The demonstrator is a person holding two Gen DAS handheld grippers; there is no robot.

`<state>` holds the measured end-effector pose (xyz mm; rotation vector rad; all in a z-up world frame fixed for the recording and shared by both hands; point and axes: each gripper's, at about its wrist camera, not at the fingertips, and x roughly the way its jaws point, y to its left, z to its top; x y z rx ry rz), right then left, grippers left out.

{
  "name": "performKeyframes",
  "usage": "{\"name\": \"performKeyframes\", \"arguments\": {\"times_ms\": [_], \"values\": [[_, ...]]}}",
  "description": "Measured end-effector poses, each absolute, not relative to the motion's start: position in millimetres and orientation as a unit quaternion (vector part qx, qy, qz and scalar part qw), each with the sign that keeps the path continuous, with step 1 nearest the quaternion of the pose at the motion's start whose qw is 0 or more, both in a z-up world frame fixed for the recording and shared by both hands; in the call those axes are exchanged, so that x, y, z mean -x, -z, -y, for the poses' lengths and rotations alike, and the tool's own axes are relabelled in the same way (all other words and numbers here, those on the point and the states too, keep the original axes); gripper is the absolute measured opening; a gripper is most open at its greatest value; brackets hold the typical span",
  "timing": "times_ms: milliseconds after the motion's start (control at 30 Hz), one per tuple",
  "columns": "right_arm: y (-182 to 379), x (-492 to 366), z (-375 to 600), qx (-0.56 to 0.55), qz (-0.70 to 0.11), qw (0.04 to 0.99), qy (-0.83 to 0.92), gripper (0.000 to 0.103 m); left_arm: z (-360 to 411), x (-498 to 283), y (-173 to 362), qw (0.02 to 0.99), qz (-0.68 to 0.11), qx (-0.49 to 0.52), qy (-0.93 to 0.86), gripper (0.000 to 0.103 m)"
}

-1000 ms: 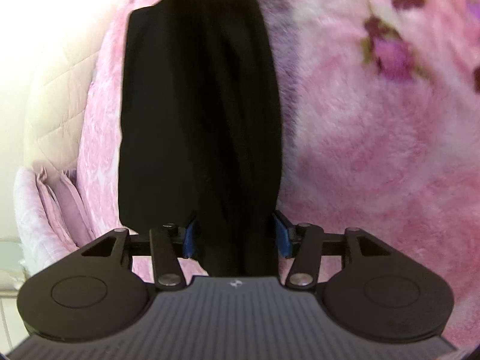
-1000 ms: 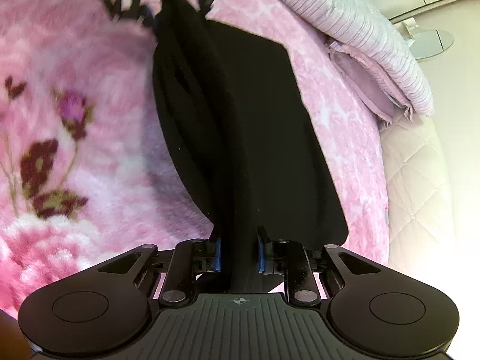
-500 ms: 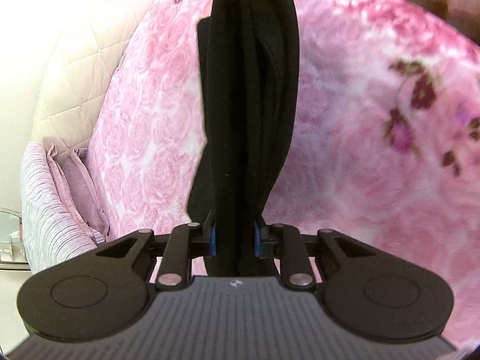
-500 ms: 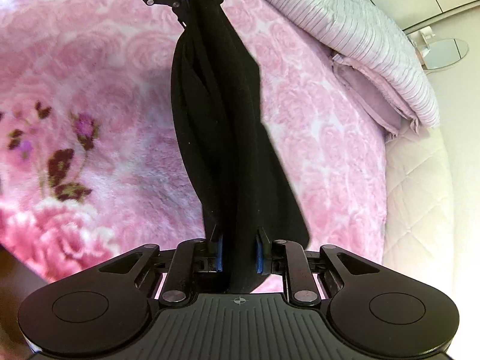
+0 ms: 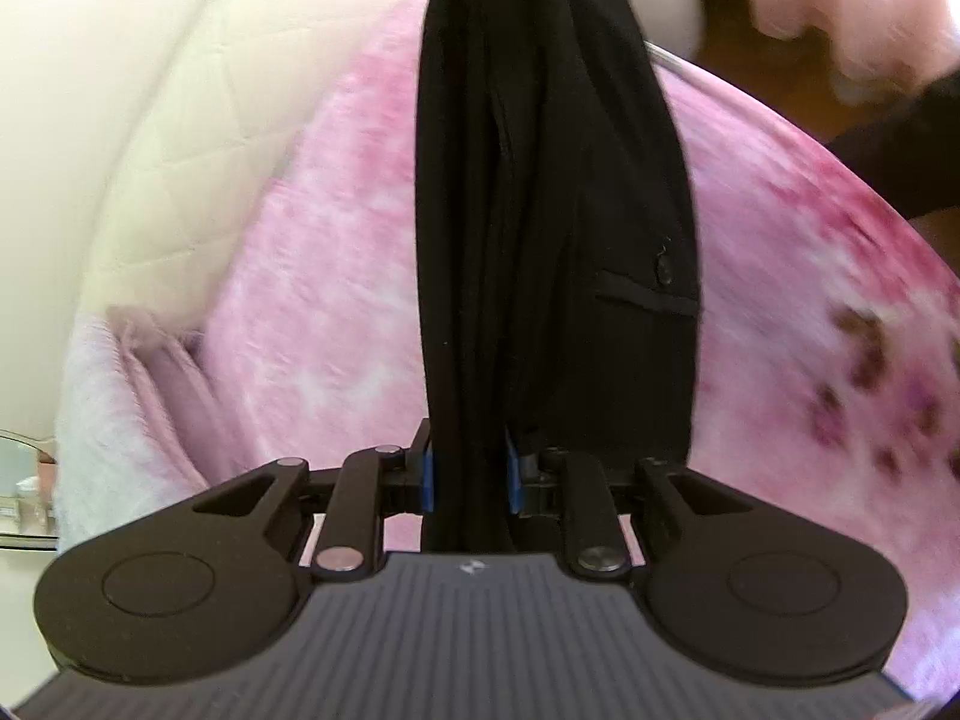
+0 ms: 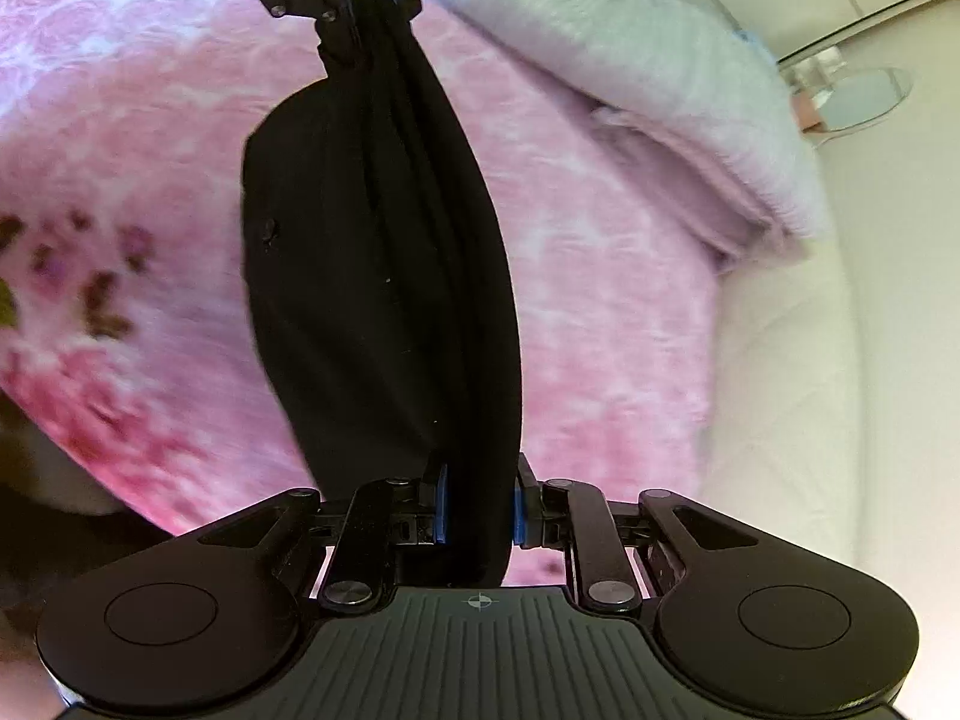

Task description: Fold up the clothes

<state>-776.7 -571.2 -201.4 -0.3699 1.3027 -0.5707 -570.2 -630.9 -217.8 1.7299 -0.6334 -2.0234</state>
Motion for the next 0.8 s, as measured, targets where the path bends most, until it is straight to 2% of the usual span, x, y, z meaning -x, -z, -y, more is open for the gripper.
{"name": "performKeyframes", "arguments": {"times_ms": [133, 300, 400, 567, 667, 800], "values": [[181.1, 840.0, 647.8, 0.212, -0.571, 0.74, 0.284, 0.017, 702.7, 644.4, 197.5, 0.261, 0.233, -0.599, 0.721, 0.019], [183.4, 923.2, 739.0, 0.263, -0.545, 0.726, 0.328, 0.017, 749.9, 731.7, 246.1, 0.289, 0.24, -0.589, 0.716, 0.019], [240.3, 966.0, 769.3, 0.269, -0.548, 0.717, 0.337, 0.018, 776.0, 783.8, 278.9, 0.304, 0.245, -0.583, 0.712, 0.019], [370.0, 1008.5, 791.3, 0.182, -0.61, 0.715, 0.289, 0.018, 772.3, 838.6, 403.3, 0.25, 0.19, -0.646, 0.695, 0.018], [401.4, 1017.7, 779.8, 0.162, -0.611, 0.721, 0.283, 0.019, 760.0, 836.7, 423.8, 0.252, 0.18, -0.647, 0.697, 0.016], [400.9, 1026.5, 768.5, 0.154, -0.601, 0.728, 0.291, 0.025, 753.2, 830.1, 417.6, 0.254, 0.161, -0.645, 0.703, 0.018]]}}
